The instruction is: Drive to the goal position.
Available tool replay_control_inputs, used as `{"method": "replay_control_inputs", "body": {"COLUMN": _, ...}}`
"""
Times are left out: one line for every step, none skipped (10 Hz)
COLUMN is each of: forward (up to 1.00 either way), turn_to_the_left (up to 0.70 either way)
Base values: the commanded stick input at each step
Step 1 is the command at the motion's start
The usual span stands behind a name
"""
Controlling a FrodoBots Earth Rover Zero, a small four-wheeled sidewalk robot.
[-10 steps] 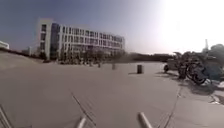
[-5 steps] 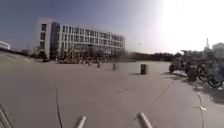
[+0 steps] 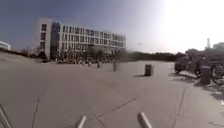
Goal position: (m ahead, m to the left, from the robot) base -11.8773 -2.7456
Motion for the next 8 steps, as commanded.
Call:
{"method": "replay_control_inputs", "body": {"forward": 1.0, "turn_to_the_left": 0.0}}
{"method": "replay_control_inputs", "body": {"forward": 1.0, "turn_to_the_left": 0.0}}
{"method": "replay_control_inputs", "body": {"forward": 1.0, "turn_to_the_left": -0.01}}
{"method": "replay_control_inputs", "body": {"forward": 1.0, "turn_to_the_left": -0.09}}
{"method": "replay_control_inputs", "body": {"forward": 1.0, "turn_to_the_left": -0.19}}
{"method": "replay_control_inputs", "body": {"forward": 1.0, "turn_to_the_left": -0.36}}
{"method": "replay_control_inputs", "body": {"forward": 1.0, "turn_to_the_left": -0.39}}
{"method": "replay_control_inputs", "body": {"forward": 1.0, "turn_to_the_left": -0.39}}
